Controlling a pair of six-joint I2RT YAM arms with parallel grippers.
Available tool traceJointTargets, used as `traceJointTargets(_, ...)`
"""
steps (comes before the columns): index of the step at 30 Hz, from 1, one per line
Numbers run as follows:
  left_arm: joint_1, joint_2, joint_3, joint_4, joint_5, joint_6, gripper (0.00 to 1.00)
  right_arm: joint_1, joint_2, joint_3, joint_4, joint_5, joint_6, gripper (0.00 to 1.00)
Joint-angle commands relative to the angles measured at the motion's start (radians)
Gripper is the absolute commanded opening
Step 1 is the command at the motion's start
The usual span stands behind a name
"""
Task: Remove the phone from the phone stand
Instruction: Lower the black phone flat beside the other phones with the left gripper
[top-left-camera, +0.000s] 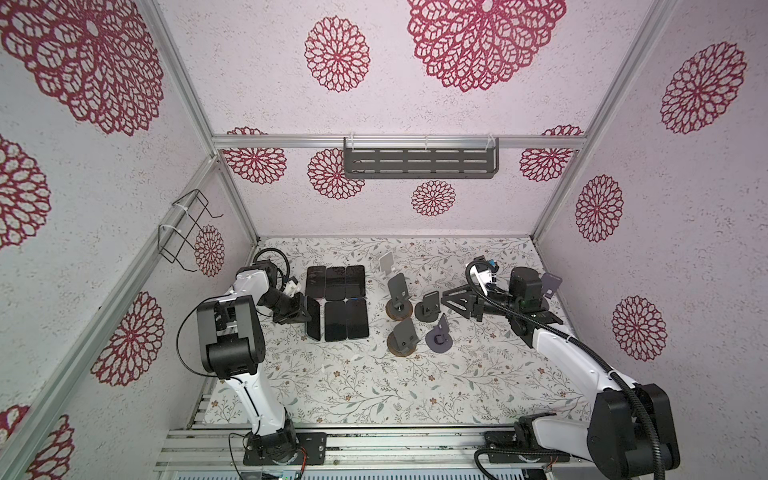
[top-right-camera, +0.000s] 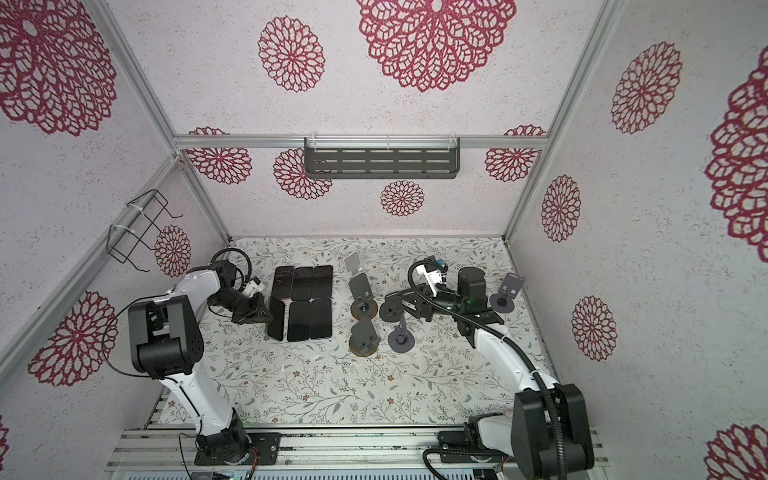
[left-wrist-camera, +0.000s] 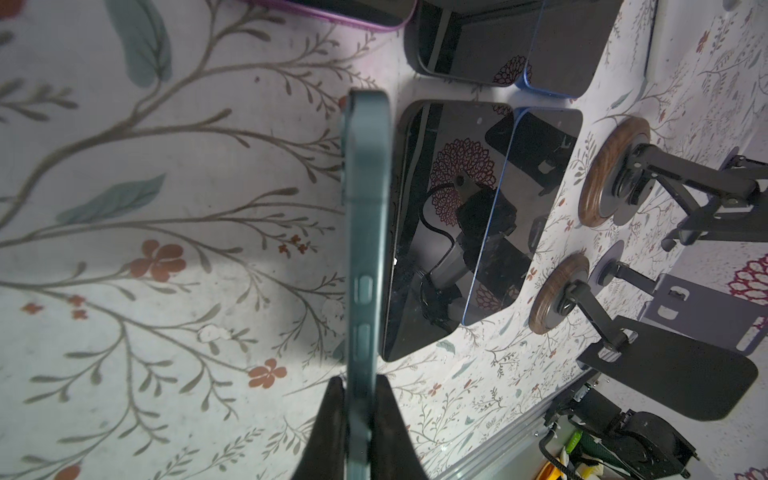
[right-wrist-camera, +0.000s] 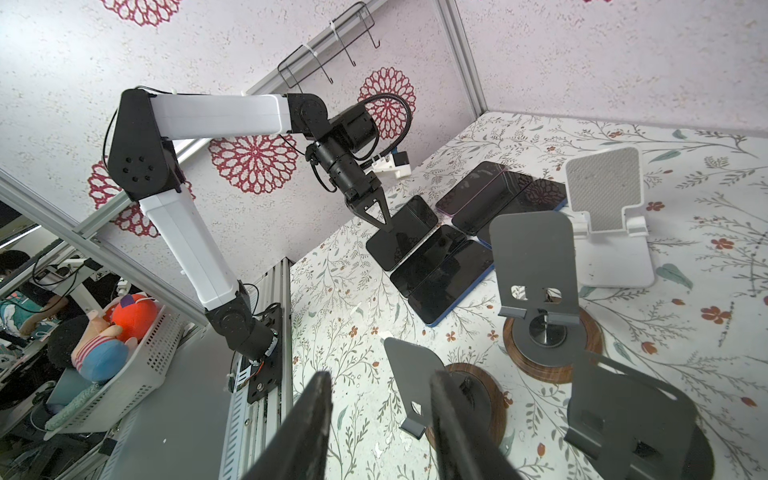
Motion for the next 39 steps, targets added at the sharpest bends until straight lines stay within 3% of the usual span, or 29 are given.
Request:
traceJointTargets(1, 0.005, 0.015, 0.017, 0.006, 0.044, 0.023, 0.0, -0.005, -0.017, 0.017, 0.013, -0.009, -0.03, 0.42)
traceJointTargets(22, -0.01, 0.087, 0.045, -0.016, 0.013, 0.015, 0.05, -0.006, -0.04, -0.001, 0.011, -0.002, -0.023, 0.42)
traceJointTargets(33, -0.009, 0.11, 0.055, -0.042, -0.016, 0.015, 0.26, -0.006, -0.046, -0.005, 0.001, 0.002, -0.027, 0.42)
traceJointTargets(39, -0.007, 0.12, 0.06, -0.053, -0.027, 0.02, 0.29, -0.005, -0.046, -0.01, -0.001, 0.004, -0.028, 0.42)
